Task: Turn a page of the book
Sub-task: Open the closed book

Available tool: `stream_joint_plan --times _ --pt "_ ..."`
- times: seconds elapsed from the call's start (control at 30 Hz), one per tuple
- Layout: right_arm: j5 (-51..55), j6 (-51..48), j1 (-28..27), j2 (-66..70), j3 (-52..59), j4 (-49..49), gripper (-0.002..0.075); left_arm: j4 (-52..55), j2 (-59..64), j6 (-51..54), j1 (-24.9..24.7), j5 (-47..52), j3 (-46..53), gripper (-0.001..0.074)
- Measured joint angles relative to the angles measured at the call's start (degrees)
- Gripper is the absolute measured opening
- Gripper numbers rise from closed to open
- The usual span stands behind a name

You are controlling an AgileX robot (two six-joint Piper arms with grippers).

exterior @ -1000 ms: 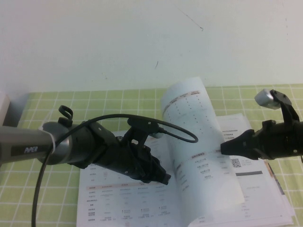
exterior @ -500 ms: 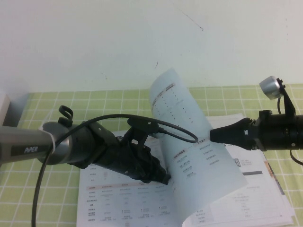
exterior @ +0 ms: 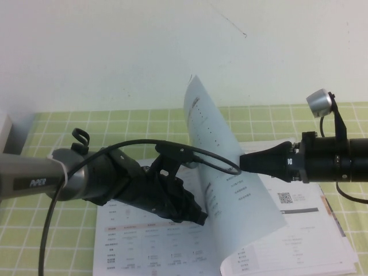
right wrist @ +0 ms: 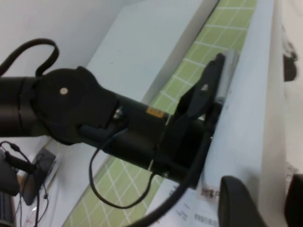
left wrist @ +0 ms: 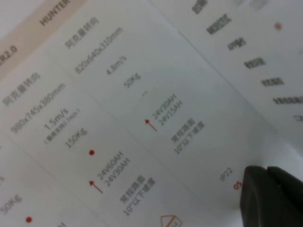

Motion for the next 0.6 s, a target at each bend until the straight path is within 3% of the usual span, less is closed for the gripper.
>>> stream_joint_plan --times 0.2,0.6 --pt "0.0 -1.1 1.9 0.0 0.0 0.8 0.0228 6.3 -3.0 -2.6 -0.2 -3.9 0.5 -0.0003" --pt "0.3 -2.5 2.3 0.0 -0.1 1.2 0.0226 25.3 -14.8 -17.9 -0.2 -6.9 0.5 -0.0003"
